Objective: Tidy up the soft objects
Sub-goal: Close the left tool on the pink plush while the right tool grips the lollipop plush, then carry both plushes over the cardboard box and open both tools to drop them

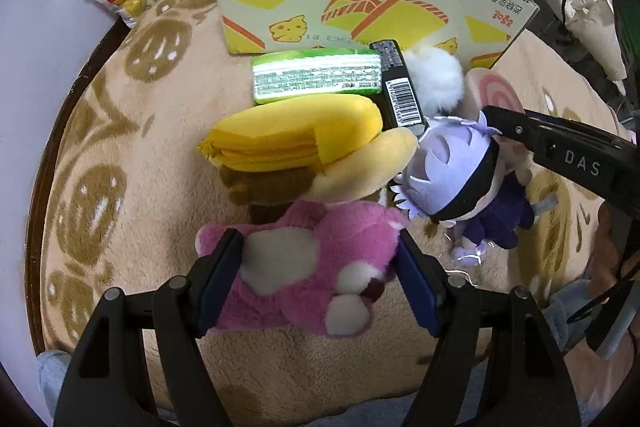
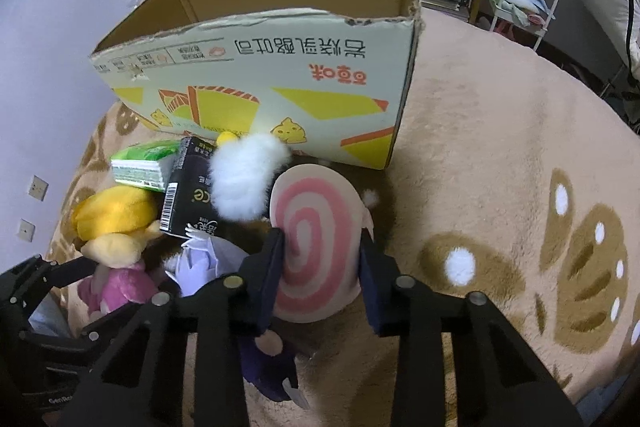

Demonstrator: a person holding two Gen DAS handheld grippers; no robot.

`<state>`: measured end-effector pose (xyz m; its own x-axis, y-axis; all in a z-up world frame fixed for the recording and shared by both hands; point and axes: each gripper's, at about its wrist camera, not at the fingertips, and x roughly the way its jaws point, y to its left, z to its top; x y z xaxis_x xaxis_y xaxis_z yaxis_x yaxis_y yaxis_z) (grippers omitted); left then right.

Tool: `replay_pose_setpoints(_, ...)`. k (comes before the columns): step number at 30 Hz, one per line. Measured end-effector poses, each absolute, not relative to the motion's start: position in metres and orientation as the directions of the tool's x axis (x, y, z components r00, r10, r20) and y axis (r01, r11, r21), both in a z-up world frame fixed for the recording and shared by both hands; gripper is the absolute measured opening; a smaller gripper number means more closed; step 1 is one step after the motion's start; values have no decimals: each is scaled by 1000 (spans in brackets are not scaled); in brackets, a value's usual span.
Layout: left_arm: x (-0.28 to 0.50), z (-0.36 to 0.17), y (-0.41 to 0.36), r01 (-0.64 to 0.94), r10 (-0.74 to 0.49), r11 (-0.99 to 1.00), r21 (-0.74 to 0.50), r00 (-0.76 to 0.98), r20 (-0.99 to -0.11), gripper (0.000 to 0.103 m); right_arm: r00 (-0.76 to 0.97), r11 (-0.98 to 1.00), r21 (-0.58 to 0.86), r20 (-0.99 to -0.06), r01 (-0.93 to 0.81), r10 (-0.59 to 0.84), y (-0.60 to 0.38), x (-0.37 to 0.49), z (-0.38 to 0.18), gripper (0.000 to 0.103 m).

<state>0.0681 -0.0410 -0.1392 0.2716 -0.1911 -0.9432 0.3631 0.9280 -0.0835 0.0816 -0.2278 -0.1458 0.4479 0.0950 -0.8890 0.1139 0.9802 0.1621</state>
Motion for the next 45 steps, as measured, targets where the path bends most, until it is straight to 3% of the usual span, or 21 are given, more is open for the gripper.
replay_pose_setpoints(6,61,-132,-35,353,-198,931,-95,270,-942,75,465,984,149,-881,95,89,-221,71,-134,32)
replay_pose_setpoints(23,39,-72,-26,349,-183,937,8,511,-840,75,617,982,169,-783,83,82,-219,47,-84,30)
replay_pose_setpoints(33,33,-41,-14,325,-220,946,-4,630,-745,75,756,987,129,-655,91,16,-220,25,-49,30)
replay_pose_setpoints(45,44,19,-27,305,-196,946,109,807,-557,75,830,990,133,-557,53,30,-220,29,-2,30)
